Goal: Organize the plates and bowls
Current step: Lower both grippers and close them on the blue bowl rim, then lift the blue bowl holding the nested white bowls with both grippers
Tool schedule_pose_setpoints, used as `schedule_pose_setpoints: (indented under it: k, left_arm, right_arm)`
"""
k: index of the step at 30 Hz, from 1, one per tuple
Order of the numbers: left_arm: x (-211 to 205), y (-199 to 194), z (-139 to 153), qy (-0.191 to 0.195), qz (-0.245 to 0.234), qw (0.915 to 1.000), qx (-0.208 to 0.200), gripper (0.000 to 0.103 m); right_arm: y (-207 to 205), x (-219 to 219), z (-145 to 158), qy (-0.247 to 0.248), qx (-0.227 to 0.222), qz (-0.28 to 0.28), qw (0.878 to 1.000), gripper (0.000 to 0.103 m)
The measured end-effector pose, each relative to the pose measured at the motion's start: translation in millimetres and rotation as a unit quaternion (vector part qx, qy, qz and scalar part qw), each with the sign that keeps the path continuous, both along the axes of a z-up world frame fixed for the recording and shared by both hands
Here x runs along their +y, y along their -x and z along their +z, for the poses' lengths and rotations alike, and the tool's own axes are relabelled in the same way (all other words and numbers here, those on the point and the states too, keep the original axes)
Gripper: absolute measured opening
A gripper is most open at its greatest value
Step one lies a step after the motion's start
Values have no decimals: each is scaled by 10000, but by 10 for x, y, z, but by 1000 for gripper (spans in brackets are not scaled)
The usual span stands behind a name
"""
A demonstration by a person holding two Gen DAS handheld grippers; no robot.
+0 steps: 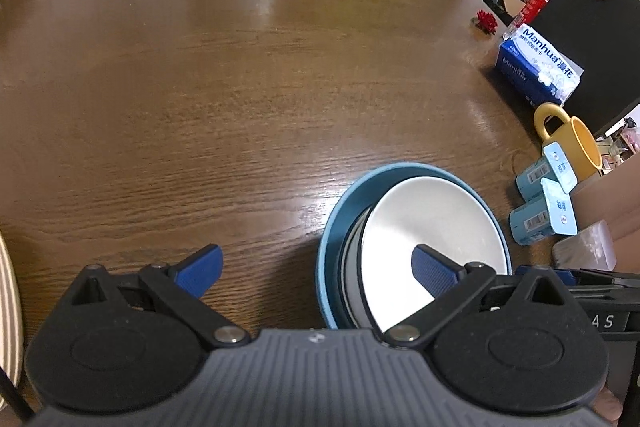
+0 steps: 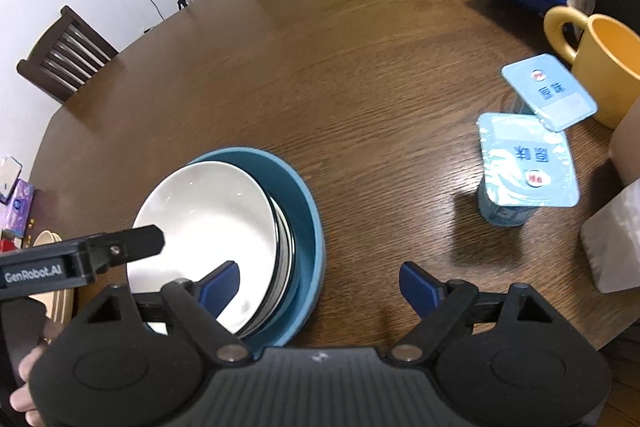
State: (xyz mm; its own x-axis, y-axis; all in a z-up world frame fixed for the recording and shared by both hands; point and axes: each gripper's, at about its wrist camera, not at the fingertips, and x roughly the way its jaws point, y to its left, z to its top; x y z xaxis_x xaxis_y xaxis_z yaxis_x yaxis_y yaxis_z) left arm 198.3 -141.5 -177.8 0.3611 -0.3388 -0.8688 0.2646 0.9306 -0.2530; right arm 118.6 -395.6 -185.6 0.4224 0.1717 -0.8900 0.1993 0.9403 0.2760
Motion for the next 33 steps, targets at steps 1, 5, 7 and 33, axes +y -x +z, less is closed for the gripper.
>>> schedule_pose_setpoints:
  k: [1,5,7,33]
  left_arm:
    - [-10,-15,-28,7,-1,10000,55,101]
    - [-50,-61,-120,18,-20,9996,266,93]
    - [-45,-83,-163,92,15,9992,379,89]
    - [-80,-157,-330,410,-25,9957,825,47]
  right_arm:
    - [-16,-5,-20,-44,10,6,10000,84]
    - [-83,-31,-96,-245,55,21,9997,76]
    - [-103,-46,-147,-357,89,26,9993,70]
    - [-254,-92,-493,-1025,145,35,9946,36]
